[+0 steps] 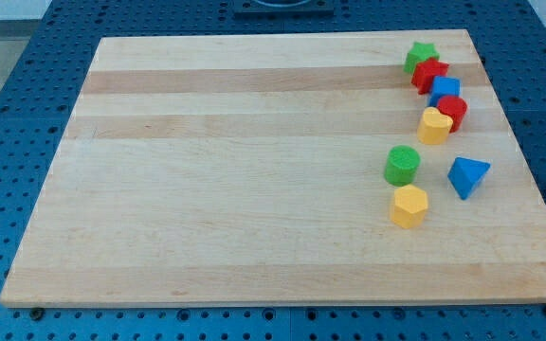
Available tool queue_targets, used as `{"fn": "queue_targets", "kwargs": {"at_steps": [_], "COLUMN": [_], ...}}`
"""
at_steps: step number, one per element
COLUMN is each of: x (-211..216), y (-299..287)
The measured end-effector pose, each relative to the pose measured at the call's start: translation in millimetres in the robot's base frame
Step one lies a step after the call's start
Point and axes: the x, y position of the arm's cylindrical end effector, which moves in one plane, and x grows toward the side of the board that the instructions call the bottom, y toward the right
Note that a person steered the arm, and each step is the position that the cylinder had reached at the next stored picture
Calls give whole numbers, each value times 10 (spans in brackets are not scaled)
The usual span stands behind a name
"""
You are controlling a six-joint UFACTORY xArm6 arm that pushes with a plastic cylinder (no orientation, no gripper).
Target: Push the yellow heart towards left
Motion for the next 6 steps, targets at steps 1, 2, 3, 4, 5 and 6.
{"fn": "queue_targets", "kwargs": {"at_steps": [1,2,3,4,5,6], "x": [-391,-507,-511,-511,-512,-512], "y": [-75,-425,-898,-1374,-1774,-2053]}}
